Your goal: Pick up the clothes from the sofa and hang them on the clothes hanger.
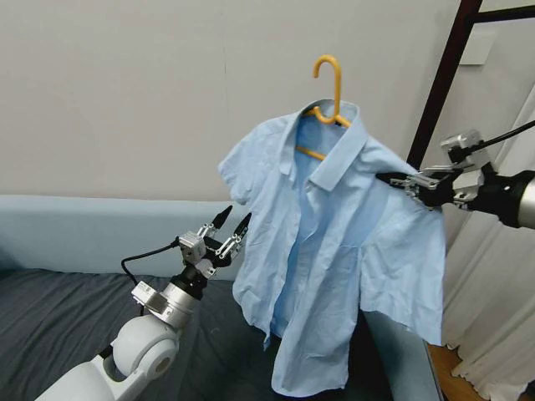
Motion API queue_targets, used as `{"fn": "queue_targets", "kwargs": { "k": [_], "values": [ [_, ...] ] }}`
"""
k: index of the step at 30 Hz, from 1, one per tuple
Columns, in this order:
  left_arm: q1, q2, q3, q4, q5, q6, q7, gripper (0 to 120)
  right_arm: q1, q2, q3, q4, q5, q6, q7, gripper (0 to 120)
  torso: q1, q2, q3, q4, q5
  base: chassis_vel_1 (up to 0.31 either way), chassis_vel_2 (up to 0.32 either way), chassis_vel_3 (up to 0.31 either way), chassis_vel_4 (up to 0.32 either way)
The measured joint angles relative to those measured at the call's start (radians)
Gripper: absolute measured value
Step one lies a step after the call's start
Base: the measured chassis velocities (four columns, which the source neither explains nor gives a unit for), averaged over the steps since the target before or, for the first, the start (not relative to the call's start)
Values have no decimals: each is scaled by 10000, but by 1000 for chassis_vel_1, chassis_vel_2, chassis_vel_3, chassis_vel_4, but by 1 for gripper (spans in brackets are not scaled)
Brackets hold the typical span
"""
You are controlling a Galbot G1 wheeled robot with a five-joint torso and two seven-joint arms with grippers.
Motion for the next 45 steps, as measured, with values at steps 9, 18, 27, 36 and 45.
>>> {"fn": "queue_targets", "kwargs": {
  "k": [9, 18, 27, 36, 45],
  "values": [
    [87, -298, 85, 363, 529, 13, -463, 99, 60, -512, 114, -139, 468, 77, 2710, 1, 0, 0, 0, -1, 0, 0, 0, 0, 0],
    [143, -185, -33, 372, 591, -141, -794, 100, -308, 15, -409, -1115, -797, 546, 4704, 1, 0, 0, 1, 1, 2, 0, 0, 0, 0],
    [53, -94, -101, 369, 587, -223, -985, 100, -262, 1253, -1131, -2610, -1803, 874, 5749, 1, 1, 0, 2, 0, 2, 0, 0, 0, 0],
    [-132, -132, -10, 514, 555, -219, -983, 100, 343, 2645, -2137, -4429, -3215, 784, 5439, 1, 1, 0, 2, 0, 1, 0, 0, 0, 0],
    [-170, -83, 0, 527, 541, -203, -976, 100, 2232, 3998, -3844, -6118, -4454, 807, 5162, 1, 2, -1, 3, 2, 0, 0, 0, 0, 0]
  ]
}}
